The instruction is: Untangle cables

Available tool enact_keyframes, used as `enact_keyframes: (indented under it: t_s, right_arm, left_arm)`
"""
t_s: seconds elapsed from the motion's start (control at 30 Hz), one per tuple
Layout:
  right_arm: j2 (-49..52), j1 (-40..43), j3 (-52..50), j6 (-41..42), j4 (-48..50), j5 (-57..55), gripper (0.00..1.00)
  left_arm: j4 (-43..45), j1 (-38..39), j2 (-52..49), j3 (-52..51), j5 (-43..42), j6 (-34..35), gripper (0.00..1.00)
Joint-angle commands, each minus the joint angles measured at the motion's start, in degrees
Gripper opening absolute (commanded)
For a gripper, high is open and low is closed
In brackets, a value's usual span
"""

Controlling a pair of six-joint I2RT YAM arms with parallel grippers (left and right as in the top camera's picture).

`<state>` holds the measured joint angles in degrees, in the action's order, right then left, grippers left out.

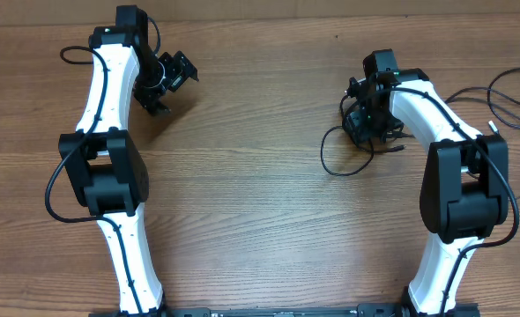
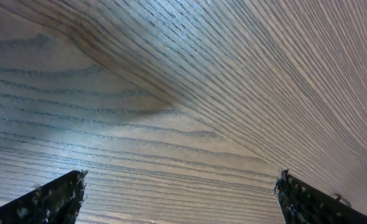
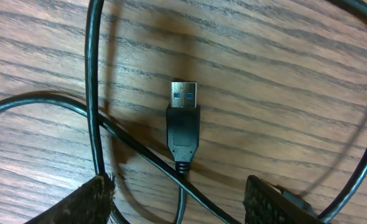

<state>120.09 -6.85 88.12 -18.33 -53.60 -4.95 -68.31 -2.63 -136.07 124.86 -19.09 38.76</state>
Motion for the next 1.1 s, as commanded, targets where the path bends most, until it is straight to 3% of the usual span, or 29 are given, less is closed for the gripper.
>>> enact_keyframes:
  t_s: [0.0, 0.3, 0.43, 0.57, 0.6, 0.9, 1.07]
  right_arm:
    - [-0.37, -0.13, -0.87, -1.7, 0.46, 0.37, 0.66]
    - [-0.37, -0.13, -8.24, -2.97, 7.52, 1.11, 0.64]
    - [-0.37, -0.13, -10.95, -4.72, 9.57, 1.14, 0.41]
    - [-0.37, -0.15, -11.08, -4.68, 9.49, 1.16, 0.06]
    - [-0.37, -0.15, -11.06, -4.66, 9.55, 1.18, 0.04]
    - [-0.37, -0.2, -10.64, -3.93, 10.45, 2.95, 0.04]
    - [-1.36, -0.2, -4.85, -0.96, 6.69, 8.41, 0.04]
  left_arm:
    - [-0.04, 0.07, 0.42, -0.33, 0.2, -1.31, 1.0]
    - [-0.04, 0.07, 0.42, -0.33, 0.22, -1.31, 0.99]
    - [-0.04, 0.07, 0.42, -0.33, 0.22, -1.31, 1.0]
    - [-0.04, 0.07, 0.42, -0.33, 0.2, -1.31, 1.0]
    - [-0.04, 0.07, 0.42, -0.33, 0.22, -1.31, 1.0]
    - [-0.04, 0.07, 0.42, -0.33, 0.22, -1.31, 1.0]
    - [-0.04, 0.07, 0.42, -0.33, 0.2, -1.33, 0.99]
